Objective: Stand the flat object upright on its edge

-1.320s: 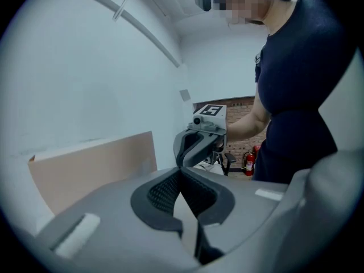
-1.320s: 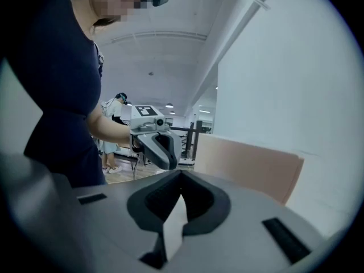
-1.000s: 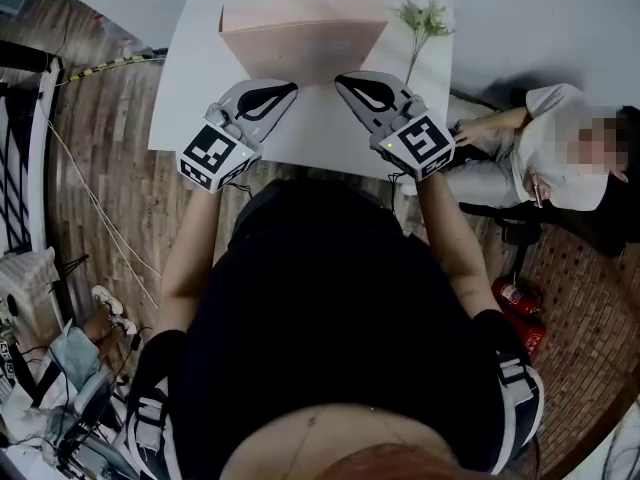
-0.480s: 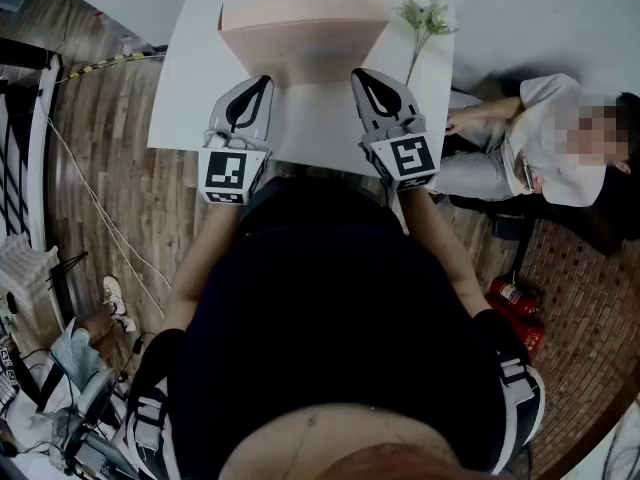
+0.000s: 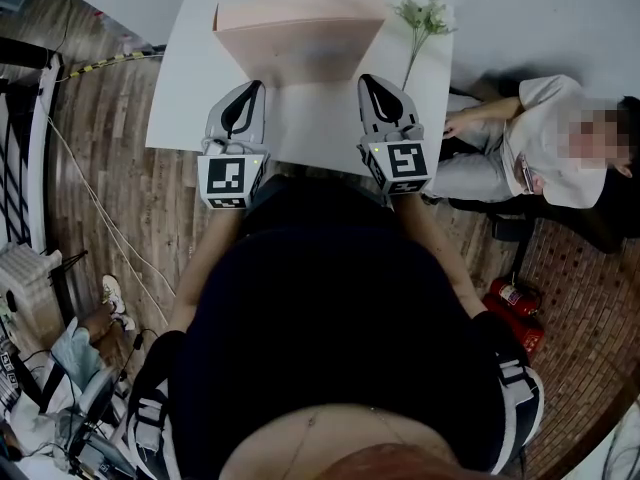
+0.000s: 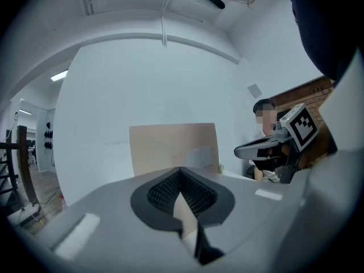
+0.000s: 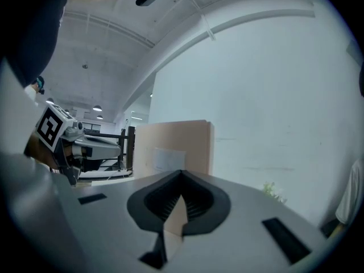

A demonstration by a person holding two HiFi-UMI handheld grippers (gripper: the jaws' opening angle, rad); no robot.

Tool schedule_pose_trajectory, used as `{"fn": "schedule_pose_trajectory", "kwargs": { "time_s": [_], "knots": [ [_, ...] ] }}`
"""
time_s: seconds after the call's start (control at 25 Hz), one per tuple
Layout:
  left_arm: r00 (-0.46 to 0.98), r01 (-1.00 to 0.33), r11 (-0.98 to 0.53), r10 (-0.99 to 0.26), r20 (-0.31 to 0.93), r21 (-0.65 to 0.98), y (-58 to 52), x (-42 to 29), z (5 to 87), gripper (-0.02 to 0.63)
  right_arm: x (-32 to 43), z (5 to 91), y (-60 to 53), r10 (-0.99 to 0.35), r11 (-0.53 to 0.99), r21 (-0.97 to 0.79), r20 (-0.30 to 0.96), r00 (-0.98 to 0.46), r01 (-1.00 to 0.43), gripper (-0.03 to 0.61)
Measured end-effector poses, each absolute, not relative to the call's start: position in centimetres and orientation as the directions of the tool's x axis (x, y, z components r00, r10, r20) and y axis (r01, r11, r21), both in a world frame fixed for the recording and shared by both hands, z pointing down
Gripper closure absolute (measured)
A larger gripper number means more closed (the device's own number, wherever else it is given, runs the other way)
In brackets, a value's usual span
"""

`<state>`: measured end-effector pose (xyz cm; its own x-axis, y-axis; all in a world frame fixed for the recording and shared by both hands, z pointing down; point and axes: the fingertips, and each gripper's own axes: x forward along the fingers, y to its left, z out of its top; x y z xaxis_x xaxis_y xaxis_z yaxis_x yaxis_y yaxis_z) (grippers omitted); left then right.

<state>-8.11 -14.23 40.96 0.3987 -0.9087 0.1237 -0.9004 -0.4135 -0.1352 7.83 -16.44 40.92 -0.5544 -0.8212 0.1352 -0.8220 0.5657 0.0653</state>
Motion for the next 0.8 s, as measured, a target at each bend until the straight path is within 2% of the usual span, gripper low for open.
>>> {"fn": "schedule_pose_trajectory", "kwargs": {
  "time_s": [0.8],
  "knots": [
    [0.322, -0.929, -0.331, -0.944, 0.080, -0.165, -12.3, -7.3, 39.9, 0.602, 9.4, 39.7, -15.7, -0.807, 0.590, 0.104, 0.090, -0.583, -0.801, 0.568]
  ]
}}
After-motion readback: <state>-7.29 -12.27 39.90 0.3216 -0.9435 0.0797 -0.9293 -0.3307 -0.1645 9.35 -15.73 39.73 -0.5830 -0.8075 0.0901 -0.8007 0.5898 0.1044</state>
